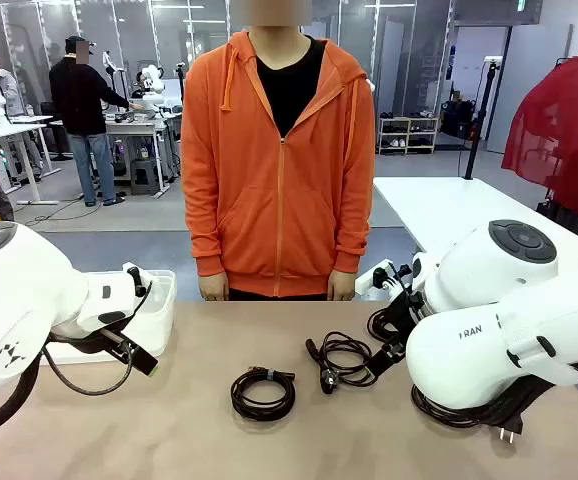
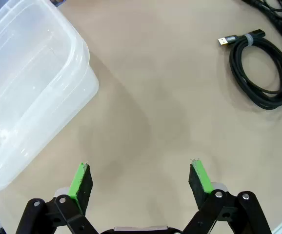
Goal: Organize and store the cables.
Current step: Place the Power Cable into the Organizing box.
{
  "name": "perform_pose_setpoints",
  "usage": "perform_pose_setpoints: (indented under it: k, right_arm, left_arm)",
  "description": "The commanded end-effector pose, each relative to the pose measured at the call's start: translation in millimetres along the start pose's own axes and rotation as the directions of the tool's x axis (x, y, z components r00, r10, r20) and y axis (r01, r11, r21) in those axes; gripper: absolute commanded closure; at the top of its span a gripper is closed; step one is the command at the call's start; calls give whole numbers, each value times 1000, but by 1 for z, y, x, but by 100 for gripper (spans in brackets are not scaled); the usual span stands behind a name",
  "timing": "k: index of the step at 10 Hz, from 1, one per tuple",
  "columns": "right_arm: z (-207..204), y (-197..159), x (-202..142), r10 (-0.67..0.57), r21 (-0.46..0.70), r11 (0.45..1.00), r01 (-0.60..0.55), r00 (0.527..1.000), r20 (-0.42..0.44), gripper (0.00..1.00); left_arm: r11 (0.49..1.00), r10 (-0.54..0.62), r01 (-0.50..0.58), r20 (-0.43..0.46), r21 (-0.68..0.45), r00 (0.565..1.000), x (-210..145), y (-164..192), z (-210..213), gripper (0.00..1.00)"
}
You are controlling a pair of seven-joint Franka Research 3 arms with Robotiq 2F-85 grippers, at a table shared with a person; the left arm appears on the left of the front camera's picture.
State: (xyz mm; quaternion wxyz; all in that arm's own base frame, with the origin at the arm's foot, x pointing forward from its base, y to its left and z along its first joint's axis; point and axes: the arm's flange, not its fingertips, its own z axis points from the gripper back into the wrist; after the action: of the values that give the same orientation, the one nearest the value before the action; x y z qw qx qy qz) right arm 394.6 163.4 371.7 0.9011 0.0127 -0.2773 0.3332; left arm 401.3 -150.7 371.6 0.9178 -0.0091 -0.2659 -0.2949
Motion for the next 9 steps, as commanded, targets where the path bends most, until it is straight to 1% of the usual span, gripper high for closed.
perform_pose_setpoints:
  k: [1,9]
  right_arm:
    - [0,0,0,0,0,1000,0,1000,0,0]
    - [0,0,0,0,0,1000,0,1000,0,0]
  left_arm:
    - [1000,0,0,0,0,1000,0,0,0,0]
    - [1000,0,0,0,0,1000,0,0,0,0]
